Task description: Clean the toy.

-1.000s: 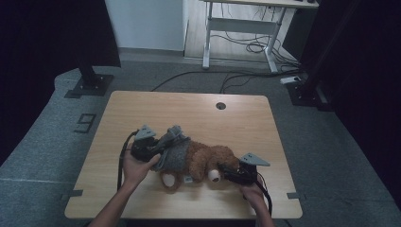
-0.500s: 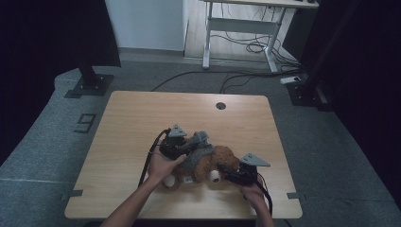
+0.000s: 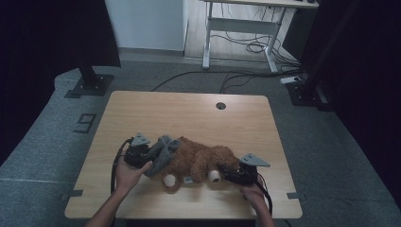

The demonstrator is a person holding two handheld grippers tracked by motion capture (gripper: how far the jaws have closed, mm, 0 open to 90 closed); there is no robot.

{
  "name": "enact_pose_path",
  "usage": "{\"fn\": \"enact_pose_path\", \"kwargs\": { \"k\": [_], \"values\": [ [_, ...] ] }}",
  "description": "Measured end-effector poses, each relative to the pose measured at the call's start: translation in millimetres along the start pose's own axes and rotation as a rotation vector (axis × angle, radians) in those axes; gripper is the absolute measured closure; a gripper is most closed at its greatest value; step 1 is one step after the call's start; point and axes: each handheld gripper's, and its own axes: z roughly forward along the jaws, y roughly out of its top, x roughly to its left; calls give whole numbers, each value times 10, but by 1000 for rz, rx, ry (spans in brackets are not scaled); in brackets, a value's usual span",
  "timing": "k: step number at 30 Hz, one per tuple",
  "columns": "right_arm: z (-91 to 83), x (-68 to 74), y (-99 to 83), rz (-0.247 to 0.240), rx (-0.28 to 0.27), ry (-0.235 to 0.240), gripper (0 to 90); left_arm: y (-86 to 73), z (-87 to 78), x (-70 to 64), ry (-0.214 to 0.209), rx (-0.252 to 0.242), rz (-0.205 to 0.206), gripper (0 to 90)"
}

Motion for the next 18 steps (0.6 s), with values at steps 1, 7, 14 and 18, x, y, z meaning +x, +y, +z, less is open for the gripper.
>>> {"fn": "enact_pose_path", "kwargs": {
  "k": [1,7,14,18],
  "values": [
    [3,-1,0,3,-2,0,335,-17,-22,35,4,-2,-11,764],
    [8,-11,-1,13,-5,-1,336,213,-136,-126,-50,-83,12,762],
    [-2,-2,-17,9,-13,0,334,678,122,-518,-118,-79,82,760],
    [-23,2,-26,-8,-16,6,326,660,418,-546,-142,-5,65,757]
  ]
}}
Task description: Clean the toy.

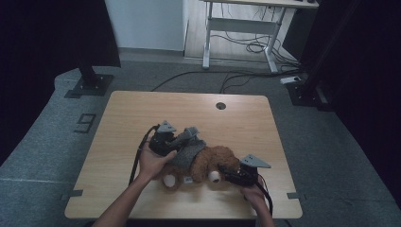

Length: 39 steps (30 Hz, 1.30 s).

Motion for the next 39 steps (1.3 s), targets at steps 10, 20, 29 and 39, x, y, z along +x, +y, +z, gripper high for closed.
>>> {"fn": "enact_pose_path", "kwargs": {
  "k": [10,20,29,39],
  "values": [
    [-161,23,317,58,64,75,118,-412,-98,70,-80,-77,-69,766],
    [110,-54,561,122,260,102,13,-533,-177,-31,-101,-100,-56,767],
    [167,-19,273,175,375,151,18,-658,-277,-147,-133,-114,-30,766],
    [130,-16,264,148,298,182,359,-652,-292,-104,-134,-137,-51,765]
  ]
}}
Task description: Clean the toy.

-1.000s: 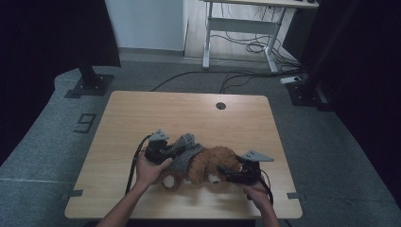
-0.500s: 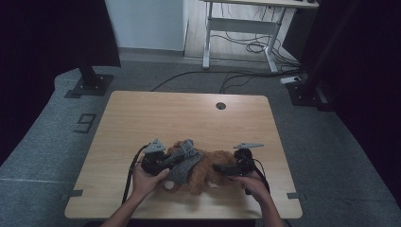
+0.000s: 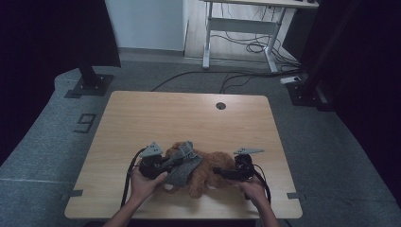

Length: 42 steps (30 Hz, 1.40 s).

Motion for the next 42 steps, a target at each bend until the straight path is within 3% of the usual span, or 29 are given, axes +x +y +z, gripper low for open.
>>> {"fn": "enact_pose_path", "kwargs": {
  "k": [6,13,19,22,24,28,33,37,42],
  "values": [
    [-10,37,1,-39,-65,-19,420,72,-20,37,7,-11,-5,764],
    [19,42,55,-78,-184,-46,470,189,-36,126,36,-35,-3,763],
    [91,104,211,-168,-321,-142,511,410,-4,261,80,-59,-13,763],
    [134,118,267,-234,-393,-205,510,499,-12,266,81,-78,-21,763],
    [146,107,261,-256,-415,-227,505,555,-16,200,72,-90,-6,763],
    [137,84,154,-281,-426,-208,491,693,111,-32,37,-87,46,763],
    [98,109,-8,-312,-417,-198,465,842,487,-352,-11,-29,103,762],
    [94,133,-127,-356,-378,-202,448,889,788,-534,-50,17,112,760],
    [70,122,-176,-361,-350,-194,432,848,1084,-667,-36,85,136,755]
  ]
}}
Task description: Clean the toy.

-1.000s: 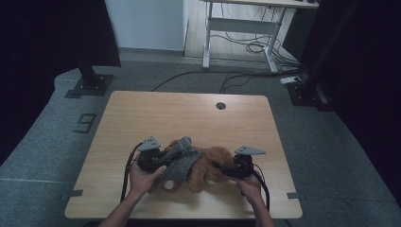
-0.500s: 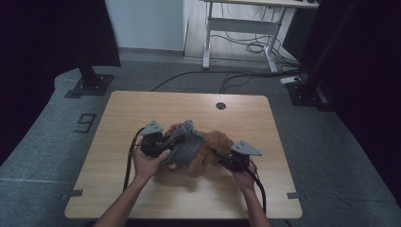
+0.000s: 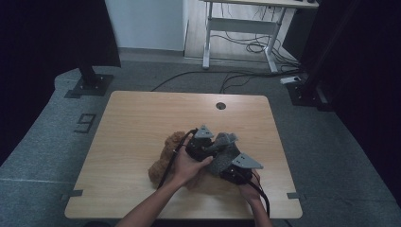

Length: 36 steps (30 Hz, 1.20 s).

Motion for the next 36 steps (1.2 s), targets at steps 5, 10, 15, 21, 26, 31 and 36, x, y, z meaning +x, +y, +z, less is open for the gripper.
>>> {"fn": "enact_pose_path", "kwargs": {
  "k": [5,10,15,21,26,31,36],
  "values": [
    [-15,-28,-22,10,12,9,432,-80,-20,50,31,6,4,757],
    [-22,-46,-32,17,15,17,432,-213,-220,253,76,6,-33,759],
    [-36,-54,-53,20,10,23,429,-402,-530,417,91,-34,-68,760],
    [-40,-58,-71,30,1,21,422,-581,-859,593,112,-82,-107,762],
    [-44,-49,-74,34,0,23,418,-712,-1025,706,121,-115,-142,765],
    [-49,-49,-90,37,-8,21,418,-777,-1147,751,159,-135,-146,766],
    [-61,-80,-111,45,-10,29,414,-915,-1277,852,231,-145,-159,767]
  ]
}}
